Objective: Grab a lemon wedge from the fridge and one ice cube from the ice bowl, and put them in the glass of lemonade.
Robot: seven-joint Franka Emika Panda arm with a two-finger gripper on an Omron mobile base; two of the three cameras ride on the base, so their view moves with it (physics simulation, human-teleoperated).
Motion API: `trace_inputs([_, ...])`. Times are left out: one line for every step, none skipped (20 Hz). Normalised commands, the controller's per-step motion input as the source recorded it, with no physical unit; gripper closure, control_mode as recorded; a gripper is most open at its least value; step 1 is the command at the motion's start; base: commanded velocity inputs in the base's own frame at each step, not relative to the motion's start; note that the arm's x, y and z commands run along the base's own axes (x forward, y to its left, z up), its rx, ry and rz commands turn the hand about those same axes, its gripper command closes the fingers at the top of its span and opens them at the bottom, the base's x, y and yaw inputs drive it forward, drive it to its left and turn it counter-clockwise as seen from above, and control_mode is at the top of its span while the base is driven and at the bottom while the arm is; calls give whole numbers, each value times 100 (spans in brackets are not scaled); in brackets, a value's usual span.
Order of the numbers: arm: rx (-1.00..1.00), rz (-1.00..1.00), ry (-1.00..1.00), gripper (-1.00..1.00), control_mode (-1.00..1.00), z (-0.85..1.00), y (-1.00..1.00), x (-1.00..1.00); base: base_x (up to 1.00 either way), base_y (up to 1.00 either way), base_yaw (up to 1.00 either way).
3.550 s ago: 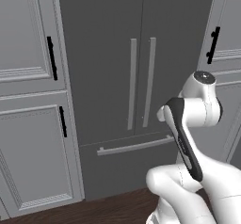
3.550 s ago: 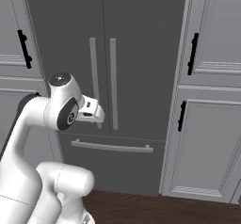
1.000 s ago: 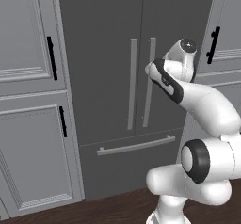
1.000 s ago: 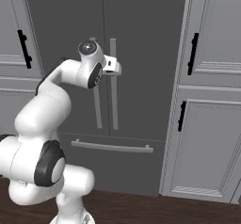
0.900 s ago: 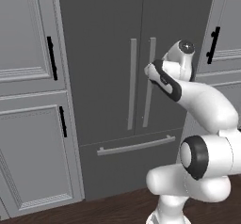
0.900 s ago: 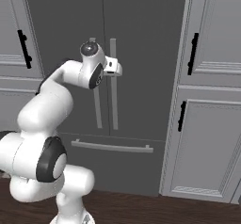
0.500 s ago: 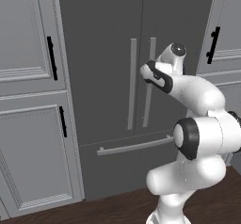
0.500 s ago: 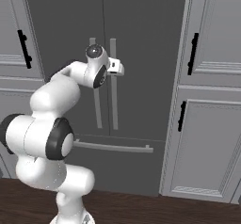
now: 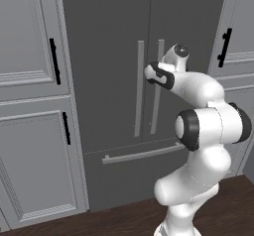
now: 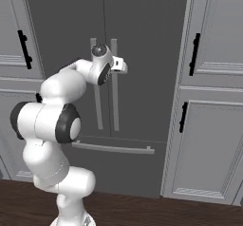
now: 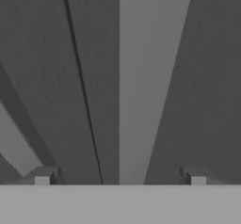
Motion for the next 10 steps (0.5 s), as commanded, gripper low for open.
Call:
trace_inputs([0,0,0,-100,-100,-6,-4,34,0,0,0])
trace_inputs([0,0,0,-100,-100,-5,-4,33,0,0,0])
trace_inputs([0,0,0,-100,-100,-9,-4,33,0,0,0])
trace_inputs([0,0,0,-100,-100,-12,-2,32,0,0,0])
trace_inputs([0,0,0,-100,-100,-13,-1,34,0,0,0])
trace_inputs([0,0,0,-100,-100,-11,-1,39,0,0,0])
trace_inputs([0,0,0,-100,-100,-11,-5,41,0,0,0])
trace_inputs([0,0,0,-100,-100,-12,-7,44,0,0,0])
trace_inputs([0,0,0,-100,-100,-16,-5,44,0,0,0])
trace_inputs([0,0,0,-100,-100,-18,-4,44,0,0,0])
